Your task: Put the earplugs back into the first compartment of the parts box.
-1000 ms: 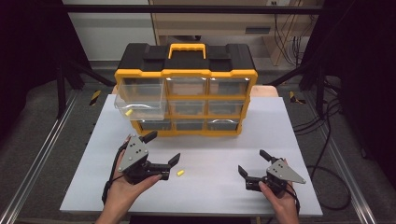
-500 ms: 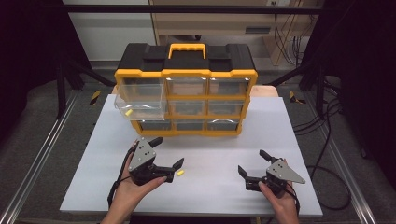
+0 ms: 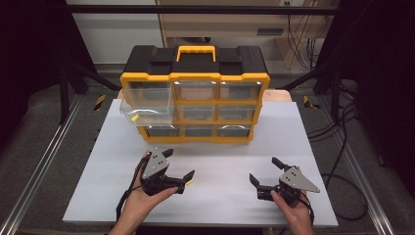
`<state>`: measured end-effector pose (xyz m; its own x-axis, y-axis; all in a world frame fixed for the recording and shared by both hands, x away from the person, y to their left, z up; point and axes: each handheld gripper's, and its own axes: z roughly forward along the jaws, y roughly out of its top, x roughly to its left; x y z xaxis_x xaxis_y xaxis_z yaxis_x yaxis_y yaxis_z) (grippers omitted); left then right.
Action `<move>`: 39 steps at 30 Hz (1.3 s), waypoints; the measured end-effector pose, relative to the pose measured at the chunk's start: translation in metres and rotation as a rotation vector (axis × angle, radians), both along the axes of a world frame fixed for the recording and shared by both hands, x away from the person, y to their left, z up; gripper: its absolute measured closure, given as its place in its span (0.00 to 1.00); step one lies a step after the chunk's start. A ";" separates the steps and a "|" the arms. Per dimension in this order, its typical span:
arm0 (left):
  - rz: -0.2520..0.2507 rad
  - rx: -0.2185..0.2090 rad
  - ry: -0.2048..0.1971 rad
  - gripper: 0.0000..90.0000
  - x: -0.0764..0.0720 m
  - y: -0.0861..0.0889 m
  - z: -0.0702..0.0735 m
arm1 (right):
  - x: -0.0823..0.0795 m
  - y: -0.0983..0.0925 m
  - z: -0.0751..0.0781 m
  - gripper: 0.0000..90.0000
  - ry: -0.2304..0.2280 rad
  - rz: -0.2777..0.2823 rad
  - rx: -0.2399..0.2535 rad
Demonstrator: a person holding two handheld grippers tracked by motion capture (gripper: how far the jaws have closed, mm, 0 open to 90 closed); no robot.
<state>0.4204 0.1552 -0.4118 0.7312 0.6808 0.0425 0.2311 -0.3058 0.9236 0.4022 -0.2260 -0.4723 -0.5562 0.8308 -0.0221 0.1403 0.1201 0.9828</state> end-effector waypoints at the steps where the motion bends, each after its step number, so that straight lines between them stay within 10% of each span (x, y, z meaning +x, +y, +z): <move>1: -0.004 0.011 0.005 0.04 0.001 -0.001 -0.002 | 0.000 0.000 0.000 0.03 0.003 -0.001 0.002; 26: -0.050 0.182 0.130 0.05 0.012 -0.013 -0.032 | 0.000 0.000 0.000 0.03 -0.003 -0.003 -0.001; 39: -0.046 0.199 0.189 0.10 0.016 -0.010 -0.045 | 0.000 -0.001 0.000 0.03 -0.002 -0.003 -0.002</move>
